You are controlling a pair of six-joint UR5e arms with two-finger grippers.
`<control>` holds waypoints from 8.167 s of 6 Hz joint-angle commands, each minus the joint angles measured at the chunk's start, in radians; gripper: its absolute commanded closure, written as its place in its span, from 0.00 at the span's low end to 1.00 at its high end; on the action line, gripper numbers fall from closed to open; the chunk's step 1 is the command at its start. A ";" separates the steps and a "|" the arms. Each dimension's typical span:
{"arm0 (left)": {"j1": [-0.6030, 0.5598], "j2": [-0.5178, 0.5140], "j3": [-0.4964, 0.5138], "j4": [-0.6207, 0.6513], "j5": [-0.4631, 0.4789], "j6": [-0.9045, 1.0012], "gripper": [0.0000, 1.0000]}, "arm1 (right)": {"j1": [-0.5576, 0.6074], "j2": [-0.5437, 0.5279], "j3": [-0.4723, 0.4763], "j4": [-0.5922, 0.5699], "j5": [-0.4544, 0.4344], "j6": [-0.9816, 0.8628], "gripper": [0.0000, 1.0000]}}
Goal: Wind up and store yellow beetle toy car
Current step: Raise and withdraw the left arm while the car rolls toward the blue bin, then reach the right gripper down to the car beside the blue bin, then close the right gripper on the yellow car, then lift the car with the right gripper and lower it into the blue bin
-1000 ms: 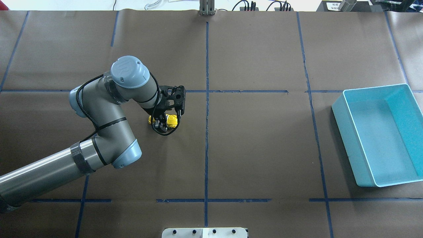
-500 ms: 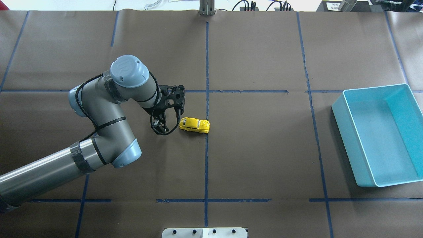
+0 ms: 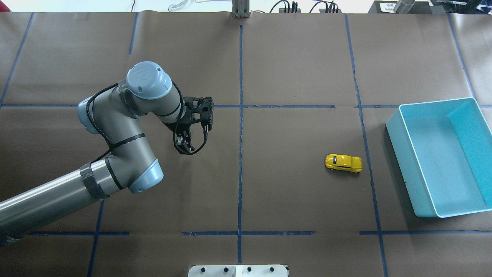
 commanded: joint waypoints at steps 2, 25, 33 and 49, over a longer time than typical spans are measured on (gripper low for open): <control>-0.025 0.003 -0.027 0.177 0.015 -0.007 0.00 | -0.003 0.000 0.002 0.000 0.000 0.000 0.00; -0.878 0.523 -0.024 0.384 -0.328 -0.339 0.00 | -0.957 0.172 0.192 0.112 -0.430 -0.233 0.24; -0.878 0.523 -0.026 0.384 -0.328 -0.342 0.00 | -0.771 0.141 0.480 -0.158 -0.401 -0.383 1.00; -0.891 0.523 -0.037 0.384 -0.328 -0.343 0.00 | -0.617 -0.047 0.214 0.237 -0.258 -0.609 0.00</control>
